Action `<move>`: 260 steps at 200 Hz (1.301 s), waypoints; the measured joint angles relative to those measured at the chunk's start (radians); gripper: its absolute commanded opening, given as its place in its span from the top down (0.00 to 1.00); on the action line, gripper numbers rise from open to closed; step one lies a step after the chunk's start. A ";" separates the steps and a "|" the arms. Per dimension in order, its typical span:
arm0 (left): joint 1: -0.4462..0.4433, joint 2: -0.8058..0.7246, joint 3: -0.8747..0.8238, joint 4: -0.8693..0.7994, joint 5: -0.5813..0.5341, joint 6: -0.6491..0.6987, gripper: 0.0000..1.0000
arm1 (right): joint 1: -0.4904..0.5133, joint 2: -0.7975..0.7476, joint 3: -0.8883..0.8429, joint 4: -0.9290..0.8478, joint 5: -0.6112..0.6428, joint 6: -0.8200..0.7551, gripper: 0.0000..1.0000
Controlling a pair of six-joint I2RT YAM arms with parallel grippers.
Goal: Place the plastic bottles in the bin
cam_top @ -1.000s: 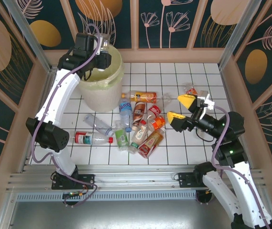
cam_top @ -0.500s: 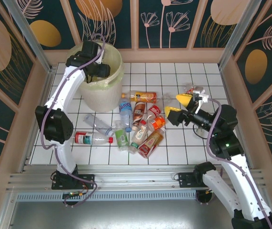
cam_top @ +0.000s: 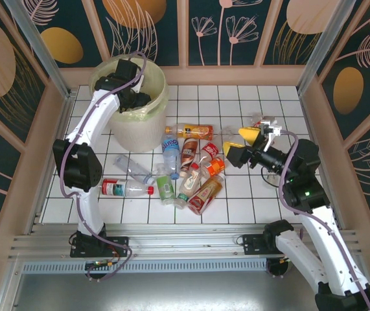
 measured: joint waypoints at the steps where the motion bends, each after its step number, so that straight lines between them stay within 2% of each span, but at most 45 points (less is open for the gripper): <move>1: 0.000 0.000 0.000 0.000 0.000 0.000 0.42 | 0.000 0.000 0.000 0.000 0.000 0.000 0.01; 54: 0.000 0.021 0.000 -0.021 0.000 0.003 0.37 | 0.000 0.017 -0.001 -0.001 0.001 0.000 0.01; 87: 0.000 0.033 0.000 -0.027 0.003 0.003 0.30 | 0.000 0.019 -0.006 -0.004 0.010 0.000 0.01; 137: 0.000 0.033 0.008 -0.029 0.029 -0.006 0.13 | 0.000 0.040 -0.011 -0.011 0.024 0.003 0.01; 195: 0.000 0.028 0.019 -0.029 0.034 -0.020 0.04 | 0.000 0.041 -0.035 -0.012 0.059 0.023 0.02; 223: 0.000 -0.009 0.009 -0.011 0.037 -0.032 0.02 | 0.000 0.041 -0.056 -0.014 0.097 0.030 0.03; 260: 0.000 -0.138 -0.062 0.078 0.042 -0.053 0.01 | 0.000 0.041 -0.076 -0.043 0.174 0.034 0.03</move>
